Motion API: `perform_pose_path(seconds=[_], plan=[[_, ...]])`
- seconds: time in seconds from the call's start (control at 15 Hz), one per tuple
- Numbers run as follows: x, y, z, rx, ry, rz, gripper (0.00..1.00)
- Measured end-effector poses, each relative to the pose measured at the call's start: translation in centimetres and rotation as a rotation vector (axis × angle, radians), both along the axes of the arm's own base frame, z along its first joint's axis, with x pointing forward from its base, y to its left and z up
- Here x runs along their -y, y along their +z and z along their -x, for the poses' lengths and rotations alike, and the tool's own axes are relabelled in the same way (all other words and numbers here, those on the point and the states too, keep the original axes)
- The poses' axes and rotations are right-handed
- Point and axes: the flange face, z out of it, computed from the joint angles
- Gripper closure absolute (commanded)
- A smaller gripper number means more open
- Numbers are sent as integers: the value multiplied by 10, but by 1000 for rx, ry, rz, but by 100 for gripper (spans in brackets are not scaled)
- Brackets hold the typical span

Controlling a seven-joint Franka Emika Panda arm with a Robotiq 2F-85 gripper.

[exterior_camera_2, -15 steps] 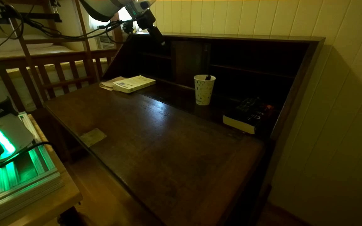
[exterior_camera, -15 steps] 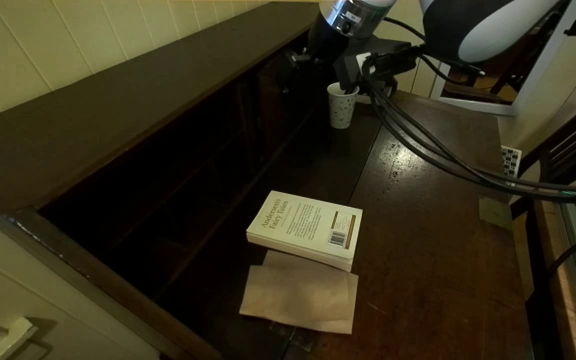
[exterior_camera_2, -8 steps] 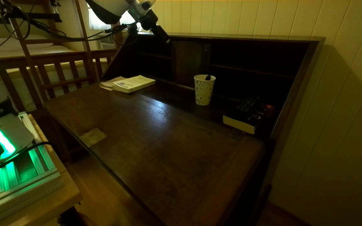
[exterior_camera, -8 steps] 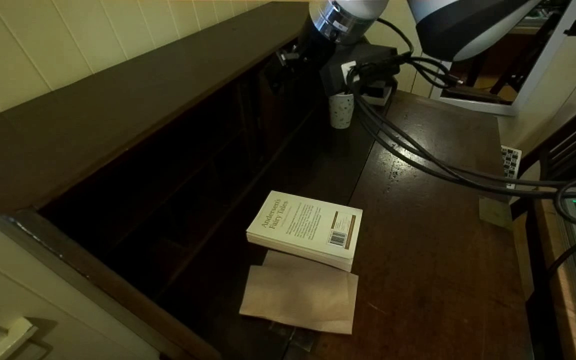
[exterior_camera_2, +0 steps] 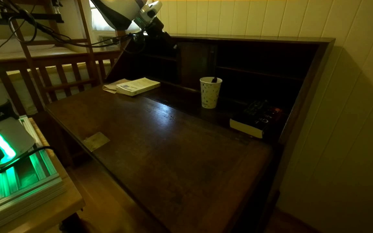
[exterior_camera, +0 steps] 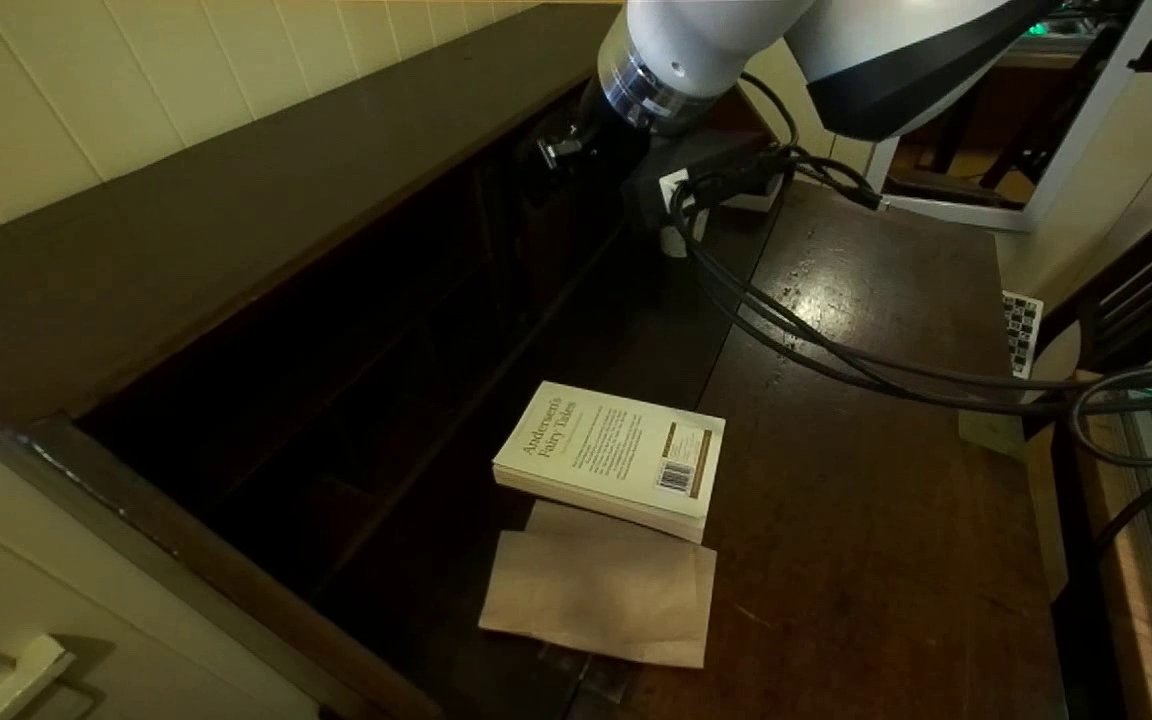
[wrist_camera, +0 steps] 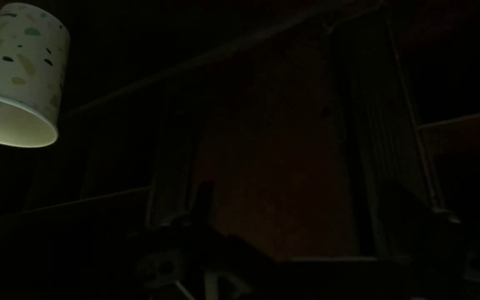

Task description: Open the compartment on the dresser

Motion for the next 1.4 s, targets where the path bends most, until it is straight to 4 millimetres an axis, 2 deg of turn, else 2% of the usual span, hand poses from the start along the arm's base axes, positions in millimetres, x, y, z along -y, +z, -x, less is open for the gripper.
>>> perform_pose_path(seconds=[1.07, 1.4], plan=[[-15, -46, -22, 102, -97, 165, 0], [-21, -56, -22, 132, -114, 162, 0]])
